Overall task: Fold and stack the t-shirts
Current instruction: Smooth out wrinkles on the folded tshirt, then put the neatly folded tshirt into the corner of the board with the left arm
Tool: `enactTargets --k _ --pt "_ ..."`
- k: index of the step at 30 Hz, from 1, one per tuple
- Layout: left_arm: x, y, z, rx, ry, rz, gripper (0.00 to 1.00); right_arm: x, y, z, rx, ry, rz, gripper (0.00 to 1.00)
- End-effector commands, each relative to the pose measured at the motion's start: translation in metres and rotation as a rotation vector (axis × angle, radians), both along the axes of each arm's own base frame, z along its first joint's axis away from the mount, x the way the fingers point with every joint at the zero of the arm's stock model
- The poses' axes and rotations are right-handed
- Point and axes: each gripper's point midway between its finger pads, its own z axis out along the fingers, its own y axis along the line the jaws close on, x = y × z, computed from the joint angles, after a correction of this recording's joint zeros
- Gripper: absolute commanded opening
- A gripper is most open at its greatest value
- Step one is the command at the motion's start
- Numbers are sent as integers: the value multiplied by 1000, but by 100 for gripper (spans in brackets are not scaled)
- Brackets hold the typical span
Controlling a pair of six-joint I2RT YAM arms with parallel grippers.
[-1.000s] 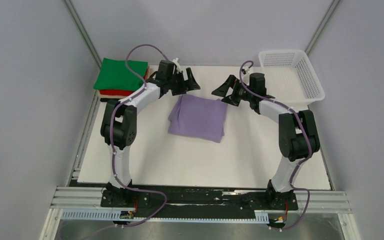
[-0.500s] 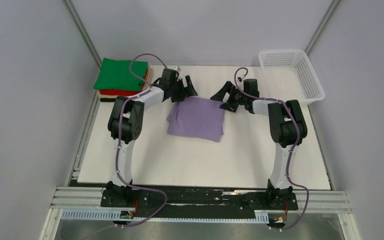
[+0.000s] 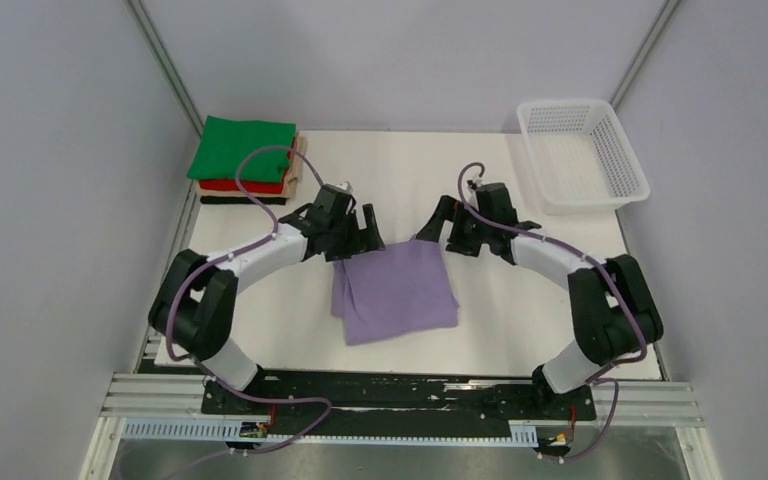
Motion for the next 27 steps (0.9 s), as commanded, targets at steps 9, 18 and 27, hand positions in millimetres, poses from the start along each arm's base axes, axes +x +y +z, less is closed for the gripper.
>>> enactTargets --k 9,18,27 --pt "-52 59 38 121 -70 118 100 -34 -79 79 -147 -281 -263 100" --pt "-80 49 -20 87 76 59 100 -72 -115 54 -232 -259 -351 100" --pt "-80 32 -59 96 140 40 60 -76 -122 58 -252 -285 -363 100"
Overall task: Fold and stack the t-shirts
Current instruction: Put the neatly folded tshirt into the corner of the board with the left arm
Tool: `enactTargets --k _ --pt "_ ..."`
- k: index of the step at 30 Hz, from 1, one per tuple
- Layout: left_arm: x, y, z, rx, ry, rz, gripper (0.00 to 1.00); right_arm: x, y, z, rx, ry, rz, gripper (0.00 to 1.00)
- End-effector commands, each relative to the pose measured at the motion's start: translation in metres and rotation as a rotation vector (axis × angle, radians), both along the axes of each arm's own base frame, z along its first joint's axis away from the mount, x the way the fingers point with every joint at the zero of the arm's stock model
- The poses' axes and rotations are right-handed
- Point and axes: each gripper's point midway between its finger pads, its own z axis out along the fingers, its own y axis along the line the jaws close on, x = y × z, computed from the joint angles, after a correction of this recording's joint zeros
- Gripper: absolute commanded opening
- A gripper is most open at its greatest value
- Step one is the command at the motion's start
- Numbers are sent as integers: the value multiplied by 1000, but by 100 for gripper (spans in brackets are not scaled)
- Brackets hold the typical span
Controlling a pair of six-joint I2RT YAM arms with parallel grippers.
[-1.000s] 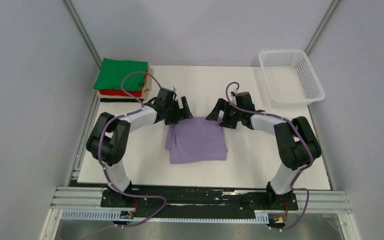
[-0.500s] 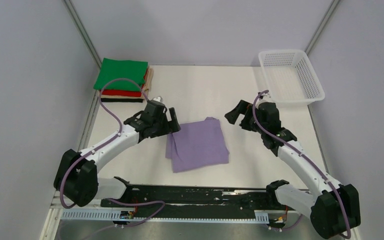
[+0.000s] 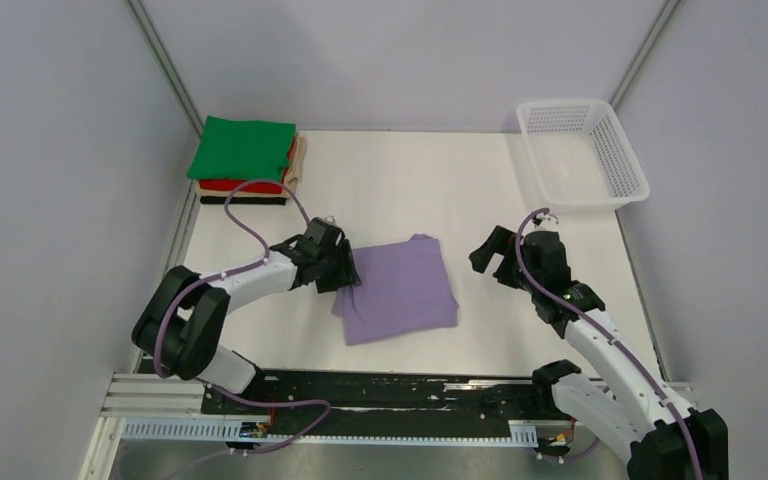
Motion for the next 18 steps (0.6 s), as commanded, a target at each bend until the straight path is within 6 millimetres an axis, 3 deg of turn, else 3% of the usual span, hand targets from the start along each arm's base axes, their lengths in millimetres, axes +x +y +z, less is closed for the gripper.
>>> enactTargets --k 1,5,7,8,9,10,11,12,13,14,18 --pt "-1 -11 -23 24 35 -11 56 3 -9 8 -33 -40 -23 100" --pt "8 -10 -39 88 57 -13 26 1 -14 12 -40 -59 -41 100" --pt "28 -10 -34 136 17 2 8 0 -17 14 -41 -73 -50 100" --pt "27 -5 -35 175 33 3 1 0 -18 15 -42 -79 -56 100" --pt "43 -3 -27 220 -4 7 0 -1 -19 16 -43 -86 -61 100" --pt "44 3 -25 264 4 8 0 -2 -20 17 -42 -93 -66 100" --pt "61 7 -15 316 -46 15 0 -2 -21 18 -42 -98 -69 100" --pt "64 12 -10 357 -51 11 0 -3 -22 19 -42 -104 -71 100" --pt "84 15 4 408 -108 16 0 -3 -23 19 -44 -106 -77 100" --pt "86 21 9 457 -106 12 0 -3 -25 18 -48 -108 -85 100" --pt "130 39 42 689 -214 -31 0 -2 -32 16 -72 -111 -120 100"
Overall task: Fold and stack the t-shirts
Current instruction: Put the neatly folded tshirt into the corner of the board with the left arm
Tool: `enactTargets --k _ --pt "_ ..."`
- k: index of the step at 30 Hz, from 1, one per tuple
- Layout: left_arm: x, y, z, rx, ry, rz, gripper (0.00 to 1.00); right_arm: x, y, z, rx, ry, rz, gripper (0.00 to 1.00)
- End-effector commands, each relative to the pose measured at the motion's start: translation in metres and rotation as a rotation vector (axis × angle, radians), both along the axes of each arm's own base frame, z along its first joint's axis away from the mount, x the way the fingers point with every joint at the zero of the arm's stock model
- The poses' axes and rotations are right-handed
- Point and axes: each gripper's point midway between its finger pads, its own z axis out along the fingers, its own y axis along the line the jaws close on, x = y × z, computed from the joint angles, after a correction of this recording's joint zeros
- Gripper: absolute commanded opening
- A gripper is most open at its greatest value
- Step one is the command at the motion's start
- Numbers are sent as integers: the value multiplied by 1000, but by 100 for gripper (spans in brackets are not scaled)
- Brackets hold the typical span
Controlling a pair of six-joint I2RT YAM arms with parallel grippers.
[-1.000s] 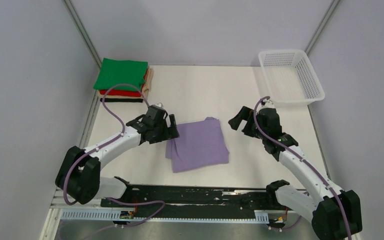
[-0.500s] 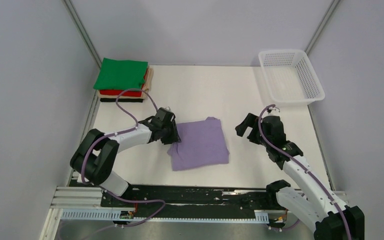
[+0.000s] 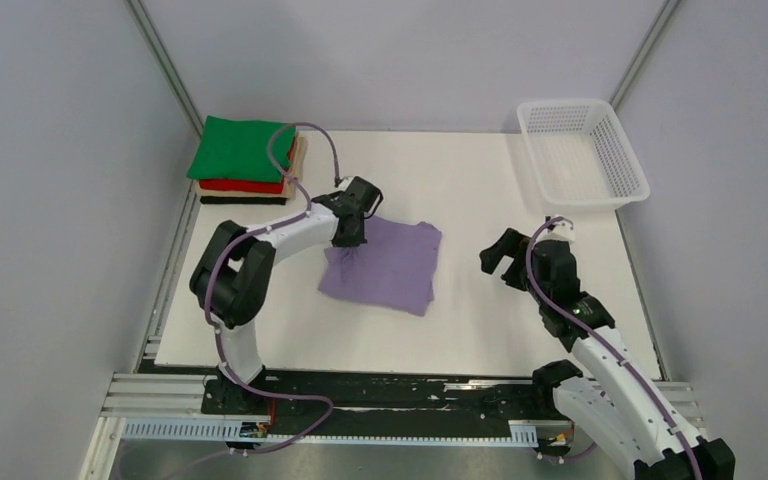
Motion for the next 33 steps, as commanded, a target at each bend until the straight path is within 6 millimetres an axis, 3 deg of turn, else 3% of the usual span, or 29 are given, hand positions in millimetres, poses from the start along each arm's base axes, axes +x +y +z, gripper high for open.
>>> enactTargets --k 1,6,10,20,25,33 --pt "50 55 44 430 -131 0 0 3 -16 -2 -51 -14 -64 100" --pt "84 96 94 845 -192 23 0 7 -25 -5 -88 -7 -114 100" --pt "115 102 111 881 -228 -29 0 12 -30 -11 -118 11 -134 100" --pt "178 144 187 932 -375 -15 0 17 -39 -19 -172 30 -173 100" --pt "192 161 216 955 -397 -52 0 19 -45 -23 -200 43 -196 100" --pt "191 157 271 899 -454 -74 0 22 -48 -29 -231 69 -203 100"
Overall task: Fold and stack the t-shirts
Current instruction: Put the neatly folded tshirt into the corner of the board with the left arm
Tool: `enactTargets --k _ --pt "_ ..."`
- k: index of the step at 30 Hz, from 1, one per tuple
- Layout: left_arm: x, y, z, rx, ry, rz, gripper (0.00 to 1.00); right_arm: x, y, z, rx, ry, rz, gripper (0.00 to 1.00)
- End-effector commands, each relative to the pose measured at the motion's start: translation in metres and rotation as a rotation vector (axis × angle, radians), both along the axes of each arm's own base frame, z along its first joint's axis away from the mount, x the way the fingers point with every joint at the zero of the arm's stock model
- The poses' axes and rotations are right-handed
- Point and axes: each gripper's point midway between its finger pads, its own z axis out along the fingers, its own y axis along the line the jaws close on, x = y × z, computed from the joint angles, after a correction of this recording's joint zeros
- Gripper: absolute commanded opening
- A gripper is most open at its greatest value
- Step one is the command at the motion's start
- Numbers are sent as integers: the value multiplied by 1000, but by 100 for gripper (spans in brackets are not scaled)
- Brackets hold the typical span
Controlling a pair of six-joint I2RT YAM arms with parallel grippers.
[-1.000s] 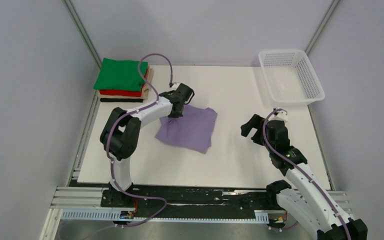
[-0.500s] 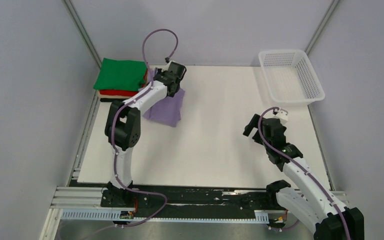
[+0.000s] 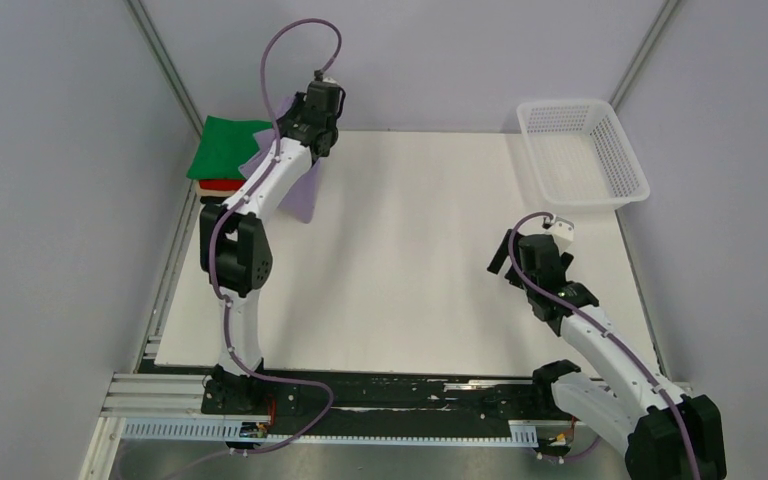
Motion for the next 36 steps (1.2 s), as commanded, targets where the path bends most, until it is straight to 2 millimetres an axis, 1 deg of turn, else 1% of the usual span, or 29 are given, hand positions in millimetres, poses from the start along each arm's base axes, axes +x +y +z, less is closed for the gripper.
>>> enactTargets --k 1,6,12,18,22,23,25,26,27,28,29,30,31,32,33,34,35,36 --pt "-3 -4 70 -34 -105 -46 0 11 -3 16 -19 -53 -10 100" --pt "-16 -4 103 -73 -148 -73 0 9 -10 24 -28 -86 -34 100" --pt "-21 -1 135 -73 -203 -79 0 6 -12 34 -20 -129 -40 100" --pt "-21 1 159 -51 -258 -87 0 6 -14 36 -20 -140 -45 100" --pt "-18 4 169 -30 -284 -85 0 6 -15 33 -27 -128 -48 100" --pt "-18 7 170 -25 -287 -78 0 7 -14 33 -27 -126 -47 100" --pt "-14 13 169 -23 -292 -68 0 6 -15 30 -31 -117 -48 100" --pt "-12 20 169 -23 -295 -57 0 6 -15 30 -33 -114 -50 100" --pt "-9 22 166 -25 -292 -56 0 6 -16 29 -36 -112 -52 100" --pt "-6 30 163 -28 -291 -43 0 6 -16 28 -39 -110 -54 100" --pt "-2 31 158 -36 -279 -55 0 6 -17 28 -42 -108 -58 100" --pt "1 40 151 -42 -268 -49 0 6 -18 27 -46 -105 -61 100" --pt "7 39 140 -50 -251 -72 0 7 -18 26 -49 -103 -65 100" --pt "10 50 135 -54 -246 -59 0 7 -19 26 -55 -101 -68 100" --pt "17 53 123 -59 -227 -63 0 7 -21 26 -61 -97 -72 100" --pt "20 64 117 -68 -221 -46 0 7 -21 25 -63 -94 -75 100" --pt "27 67 104 -75 -201 -49 0 7 -21 25 -65 -91 -75 100" --pt "30 81 98 -83 -200 -26 0 7 -22 25 -68 -89 -77 100"
